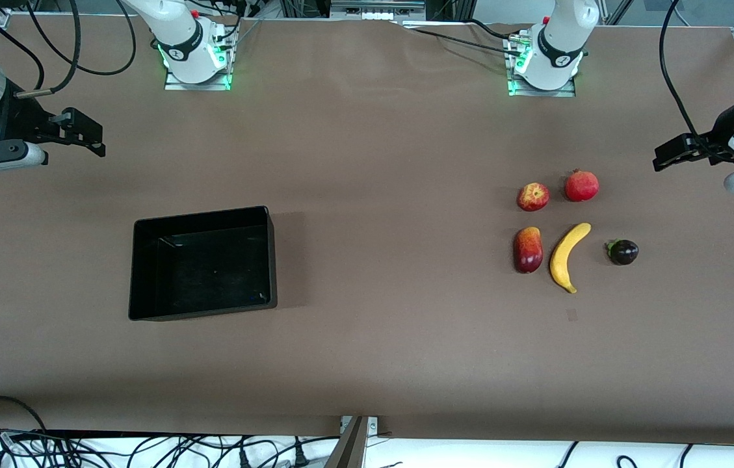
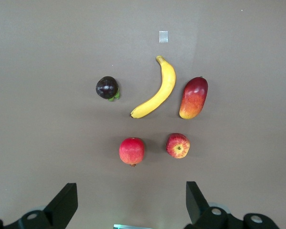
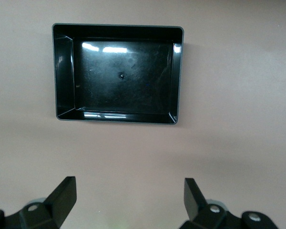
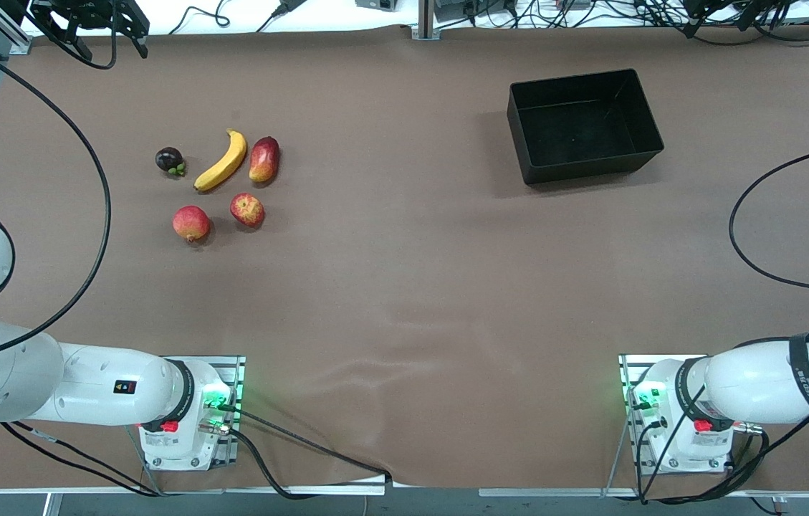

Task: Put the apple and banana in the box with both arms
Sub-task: 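Reach the right gripper toward the black tray's edge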

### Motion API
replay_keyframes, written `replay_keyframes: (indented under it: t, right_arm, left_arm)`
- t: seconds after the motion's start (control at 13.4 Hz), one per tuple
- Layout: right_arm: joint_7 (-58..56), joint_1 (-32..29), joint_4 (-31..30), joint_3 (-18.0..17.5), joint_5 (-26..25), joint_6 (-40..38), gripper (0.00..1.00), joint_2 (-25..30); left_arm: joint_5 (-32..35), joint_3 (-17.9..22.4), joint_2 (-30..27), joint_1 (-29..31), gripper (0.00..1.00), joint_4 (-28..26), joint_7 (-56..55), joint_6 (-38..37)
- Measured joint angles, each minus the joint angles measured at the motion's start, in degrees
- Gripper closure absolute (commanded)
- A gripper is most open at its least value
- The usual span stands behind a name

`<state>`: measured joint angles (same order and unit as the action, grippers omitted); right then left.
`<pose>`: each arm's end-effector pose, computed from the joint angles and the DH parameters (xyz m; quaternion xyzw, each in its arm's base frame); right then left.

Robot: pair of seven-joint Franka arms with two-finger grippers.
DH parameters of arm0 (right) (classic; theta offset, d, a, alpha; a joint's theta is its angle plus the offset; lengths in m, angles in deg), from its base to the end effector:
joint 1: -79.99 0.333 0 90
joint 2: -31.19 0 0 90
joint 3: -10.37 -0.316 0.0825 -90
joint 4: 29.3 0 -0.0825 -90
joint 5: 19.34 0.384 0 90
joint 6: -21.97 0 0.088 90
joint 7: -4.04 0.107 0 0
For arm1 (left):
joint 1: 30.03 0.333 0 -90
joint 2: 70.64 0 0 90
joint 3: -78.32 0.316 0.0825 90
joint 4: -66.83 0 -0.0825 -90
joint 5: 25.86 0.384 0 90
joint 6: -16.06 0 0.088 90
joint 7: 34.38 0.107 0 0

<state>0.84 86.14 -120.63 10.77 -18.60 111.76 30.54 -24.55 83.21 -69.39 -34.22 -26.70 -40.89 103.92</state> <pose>0.5536 0.0572 0.6070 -0.9968 -0.0779 0.0192 0.0060 0.5533 0.0088 0.5806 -0.9961 -0.0625 0.0596 0.0154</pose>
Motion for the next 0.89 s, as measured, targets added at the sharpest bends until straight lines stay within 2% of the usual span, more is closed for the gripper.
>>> replay_keyframes:
  t: [0.6,0.74,0.89]
  right_arm:
    - [-0.1,-0.1,-0.2,0.1,-0.3,0.3,0.0,-1.1]
    - [-0.1,-0.2,-2.2,0.7,-0.5,4.1,0.0,-4.1]
    - [-0.2,-0.4,-7.9,1.9,-0.5,13.6,0.0,-8.0]
  left_arm:
    - [0.0,0.0,0.1,0.0,0.0,0.0,0.0,0.0]
    - [0.0,0.0,0.1,0.0,0.0,0.0,0.0,0.0]
    - [0.0,0.0,0.1,0.0,0.0,0.0,0.0,0.0]
